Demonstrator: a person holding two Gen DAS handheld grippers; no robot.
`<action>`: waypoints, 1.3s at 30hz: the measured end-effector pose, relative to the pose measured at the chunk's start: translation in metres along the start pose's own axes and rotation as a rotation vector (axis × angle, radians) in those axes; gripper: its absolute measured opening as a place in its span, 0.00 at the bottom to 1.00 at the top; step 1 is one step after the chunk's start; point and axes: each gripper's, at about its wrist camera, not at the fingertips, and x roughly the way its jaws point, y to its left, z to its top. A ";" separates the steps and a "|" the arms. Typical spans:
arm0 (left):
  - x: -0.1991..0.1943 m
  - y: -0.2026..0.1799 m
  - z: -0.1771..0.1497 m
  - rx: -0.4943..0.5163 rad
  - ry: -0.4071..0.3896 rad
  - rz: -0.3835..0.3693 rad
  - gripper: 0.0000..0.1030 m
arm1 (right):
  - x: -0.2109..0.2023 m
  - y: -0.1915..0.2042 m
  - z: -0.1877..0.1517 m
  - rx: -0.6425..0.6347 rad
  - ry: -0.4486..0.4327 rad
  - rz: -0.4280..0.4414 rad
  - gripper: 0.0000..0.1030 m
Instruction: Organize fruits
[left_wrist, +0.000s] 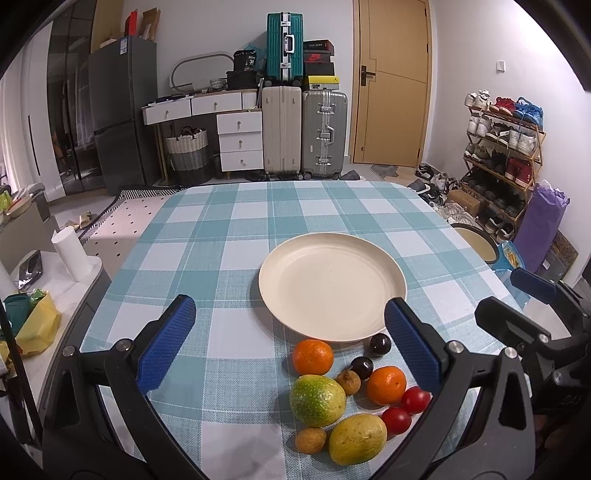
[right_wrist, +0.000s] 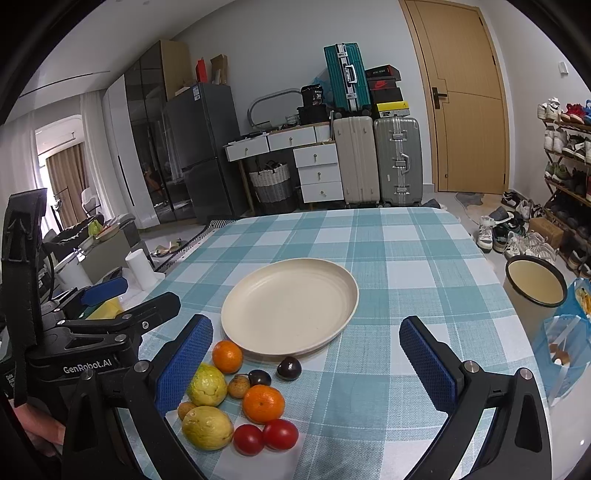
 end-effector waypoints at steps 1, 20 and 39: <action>0.003 0.000 -0.001 -0.002 0.005 -0.001 0.99 | 0.000 0.000 0.000 0.000 0.000 0.000 1.00; 0.010 0.003 -0.005 -0.006 0.017 -0.005 0.99 | 0.000 0.000 -0.001 0.002 -0.001 -0.001 1.00; 0.015 0.004 -0.011 -0.009 0.022 -0.005 0.99 | -0.004 0.009 -0.002 -0.006 -0.002 0.009 1.00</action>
